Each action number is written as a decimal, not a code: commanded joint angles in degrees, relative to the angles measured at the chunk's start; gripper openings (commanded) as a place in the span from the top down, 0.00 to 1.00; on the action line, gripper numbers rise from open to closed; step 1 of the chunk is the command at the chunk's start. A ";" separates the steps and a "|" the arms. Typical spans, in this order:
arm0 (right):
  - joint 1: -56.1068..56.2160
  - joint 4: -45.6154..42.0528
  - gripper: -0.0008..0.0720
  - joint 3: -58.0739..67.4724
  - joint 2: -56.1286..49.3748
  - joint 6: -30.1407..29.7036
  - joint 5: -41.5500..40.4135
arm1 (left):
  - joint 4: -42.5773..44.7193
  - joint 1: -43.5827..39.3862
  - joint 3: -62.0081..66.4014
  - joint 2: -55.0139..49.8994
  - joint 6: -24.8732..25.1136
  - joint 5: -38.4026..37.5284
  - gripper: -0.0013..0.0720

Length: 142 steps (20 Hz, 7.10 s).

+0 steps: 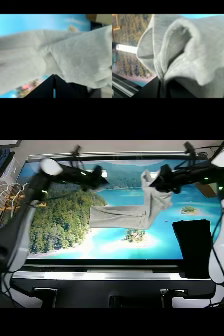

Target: Fold the clothes and pants, and hang the long-sleeved shirts on hangers.

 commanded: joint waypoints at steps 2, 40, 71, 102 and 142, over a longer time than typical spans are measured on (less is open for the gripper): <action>12.11 -0.57 0.93 0.04 -5.31 1.05 -7.21 | 13.25 13.51 0.00 13.94 1.11 -9.09 0.96; -6.99 6.16 0.18 -15.13 -17.73 -17.38 -4.11 | 14.51 26.18 -5.46 19.85 3.69 -16.63 0.96; -14.84 15.87 0.94 -3.52 -12.66 -11.47 -11.19 | 14.49 25.00 -5.53 19.56 3.69 -16.65 0.96; -28.20 -34.73 0.94 -1.05 11.56 31.58 6.05 | 14.49 24.98 -5.53 19.56 4.52 -19.19 0.96; -28.04 -54.77 0.94 -34.88 15.85 28.48 23.63 | 14.53 24.15 -5.53 19.02 4.50 -19.19 0.96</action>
